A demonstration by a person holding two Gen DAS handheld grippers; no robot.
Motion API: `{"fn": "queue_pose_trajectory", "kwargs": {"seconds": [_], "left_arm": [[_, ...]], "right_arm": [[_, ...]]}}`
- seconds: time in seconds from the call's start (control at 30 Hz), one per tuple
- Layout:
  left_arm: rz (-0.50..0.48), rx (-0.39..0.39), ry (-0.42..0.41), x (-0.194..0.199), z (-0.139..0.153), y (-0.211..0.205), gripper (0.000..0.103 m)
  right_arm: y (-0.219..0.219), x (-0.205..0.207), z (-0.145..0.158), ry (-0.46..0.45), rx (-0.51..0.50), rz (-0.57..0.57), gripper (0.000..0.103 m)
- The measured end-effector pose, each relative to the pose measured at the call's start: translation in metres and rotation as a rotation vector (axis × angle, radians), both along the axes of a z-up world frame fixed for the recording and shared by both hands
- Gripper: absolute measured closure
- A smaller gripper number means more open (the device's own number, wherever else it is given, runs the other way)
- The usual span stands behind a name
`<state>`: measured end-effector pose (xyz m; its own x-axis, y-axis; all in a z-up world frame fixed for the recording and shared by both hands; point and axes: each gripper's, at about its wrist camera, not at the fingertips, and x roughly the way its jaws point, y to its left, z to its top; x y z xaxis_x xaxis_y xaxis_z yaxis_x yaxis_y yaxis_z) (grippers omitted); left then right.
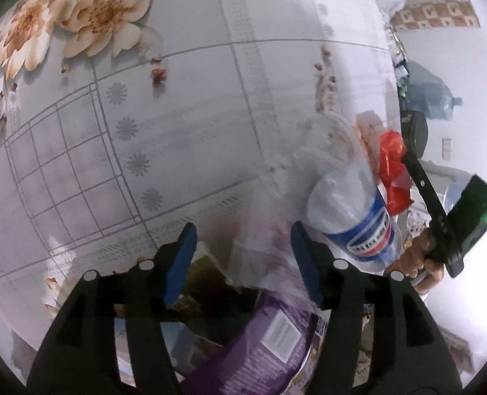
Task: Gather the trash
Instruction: 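Grasp the red wrapper with the right gripper and lift it, then carry the red wrapper to the blue wastebasket with the right gripper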
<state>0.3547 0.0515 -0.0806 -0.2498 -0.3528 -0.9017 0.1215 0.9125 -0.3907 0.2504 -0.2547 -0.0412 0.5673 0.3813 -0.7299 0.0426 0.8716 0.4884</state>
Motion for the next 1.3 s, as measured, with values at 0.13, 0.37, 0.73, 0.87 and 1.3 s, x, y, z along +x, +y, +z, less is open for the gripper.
{"fn": "queue_pose_trajectory", "kwargs": {"seconds": [0.13, 0.37, 0.73, 0.87, 1.3], "left_arm": [[-0.006, -0.053, 0.009, -0.003, 0.002, -0.003, 0.049], [-0.047, -0.050, -0.065, -0.004, 0.017, -0.004, 0.079], [-0.034, -0.123, -0.162, -0.010, 0.044, 0.018, 0.102], [-0.023, -0.179, -0.215, -0.016, 0.062, 0.027, 0.103], [0.042, -0.312, -0.421, -0.051, 0.150, 0.046, 0.103]], "right_arm": [[0.000, 0.002, -0.001, 0.000, 0.006, 0.000, 0.101], [-0.001, 0.004, -0.001, 0.003, 0.017, -0.003, 0.101], [-0.002, -0.004, 0.006, -0.011, 0.030, -0.023, 0.101], [-0.003, -0.010, 0.013, -0.026, 0.036, -0.033, 0.101], [-0.021, -0.041, 0.053, -0.126, 0.051, -0.086, 0.101]]}}
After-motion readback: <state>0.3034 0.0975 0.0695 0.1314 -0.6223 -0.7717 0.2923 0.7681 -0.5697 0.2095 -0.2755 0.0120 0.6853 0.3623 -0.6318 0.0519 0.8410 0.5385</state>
